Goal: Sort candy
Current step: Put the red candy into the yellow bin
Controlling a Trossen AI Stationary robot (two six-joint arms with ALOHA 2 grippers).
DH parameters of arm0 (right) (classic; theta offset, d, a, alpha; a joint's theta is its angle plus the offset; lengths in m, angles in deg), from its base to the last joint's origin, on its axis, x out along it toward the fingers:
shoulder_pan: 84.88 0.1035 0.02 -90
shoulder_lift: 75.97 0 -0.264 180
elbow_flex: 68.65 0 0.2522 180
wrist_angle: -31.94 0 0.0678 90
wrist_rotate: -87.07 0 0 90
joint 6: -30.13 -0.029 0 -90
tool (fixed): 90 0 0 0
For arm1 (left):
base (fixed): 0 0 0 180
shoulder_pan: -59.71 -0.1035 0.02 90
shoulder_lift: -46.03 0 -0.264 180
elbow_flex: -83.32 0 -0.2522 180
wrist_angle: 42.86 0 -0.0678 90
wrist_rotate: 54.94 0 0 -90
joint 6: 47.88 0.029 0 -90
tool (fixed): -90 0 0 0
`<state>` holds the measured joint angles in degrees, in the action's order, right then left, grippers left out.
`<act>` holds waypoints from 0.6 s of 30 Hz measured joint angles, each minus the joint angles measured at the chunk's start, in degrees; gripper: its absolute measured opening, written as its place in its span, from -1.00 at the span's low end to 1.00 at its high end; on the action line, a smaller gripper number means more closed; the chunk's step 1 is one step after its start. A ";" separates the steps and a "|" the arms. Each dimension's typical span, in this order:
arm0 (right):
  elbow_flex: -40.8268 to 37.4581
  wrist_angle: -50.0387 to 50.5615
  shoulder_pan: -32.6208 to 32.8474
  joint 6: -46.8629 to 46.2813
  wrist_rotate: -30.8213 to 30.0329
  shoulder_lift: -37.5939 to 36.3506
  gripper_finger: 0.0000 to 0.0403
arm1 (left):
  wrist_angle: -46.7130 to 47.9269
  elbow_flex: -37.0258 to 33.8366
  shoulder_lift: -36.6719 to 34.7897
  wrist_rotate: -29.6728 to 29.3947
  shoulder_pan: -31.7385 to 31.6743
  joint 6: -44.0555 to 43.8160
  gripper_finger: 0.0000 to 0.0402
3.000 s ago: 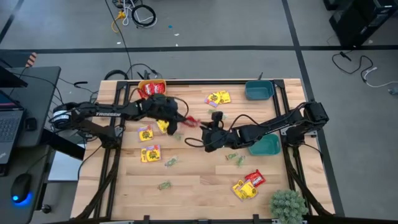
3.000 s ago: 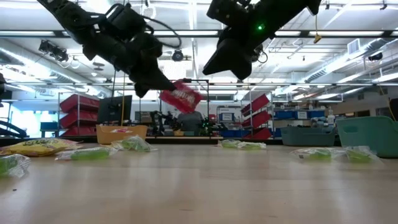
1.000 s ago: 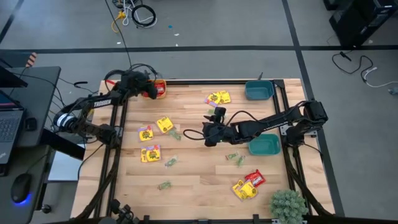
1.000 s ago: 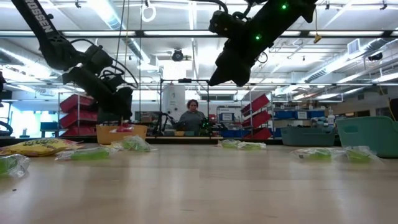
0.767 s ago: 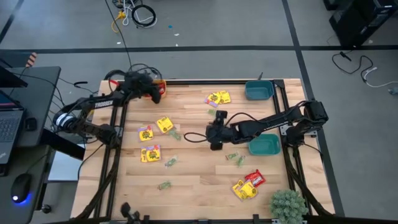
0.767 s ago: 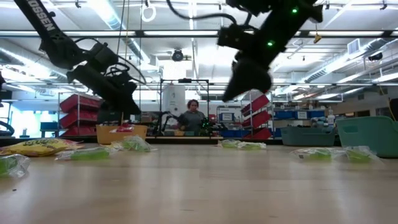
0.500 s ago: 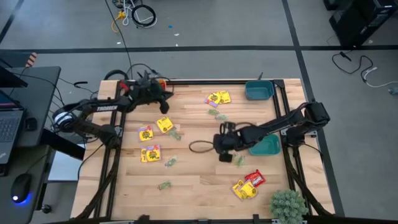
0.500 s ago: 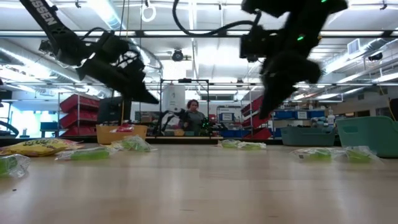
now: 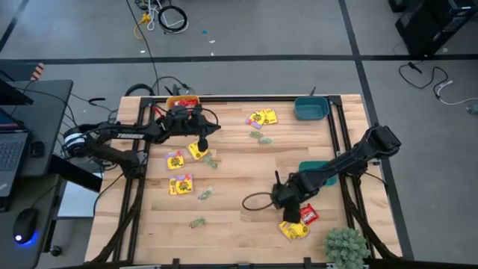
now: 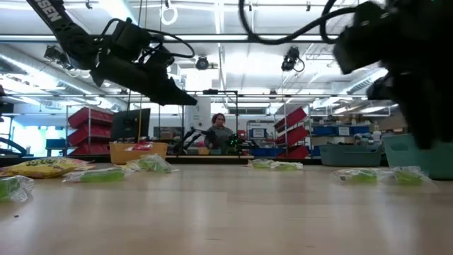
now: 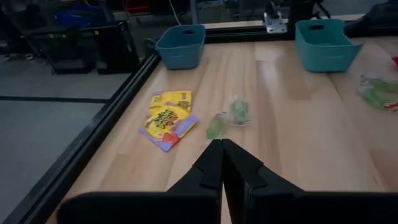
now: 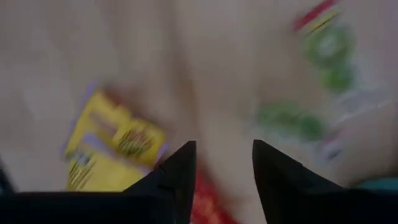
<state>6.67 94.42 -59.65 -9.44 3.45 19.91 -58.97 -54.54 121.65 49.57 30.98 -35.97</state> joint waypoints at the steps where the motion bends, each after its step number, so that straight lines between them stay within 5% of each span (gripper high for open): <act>1: 0.00 0.28 0.57 -0.26 0.86 0.12 -0.27 | 0.01 0.00 0.00 0.02 0.04 0.02 -0.95; 18: -10.93 -4.71 3.79 -1.34 10.45 0.26 -0.39 | 5.20 -0.02 0.00 -0.05 0.00 1.28 -0.95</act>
<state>-4.26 89.71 -55.86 -10.79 13.90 20.17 -53.77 -54.56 121.65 49.52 30.98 -34.68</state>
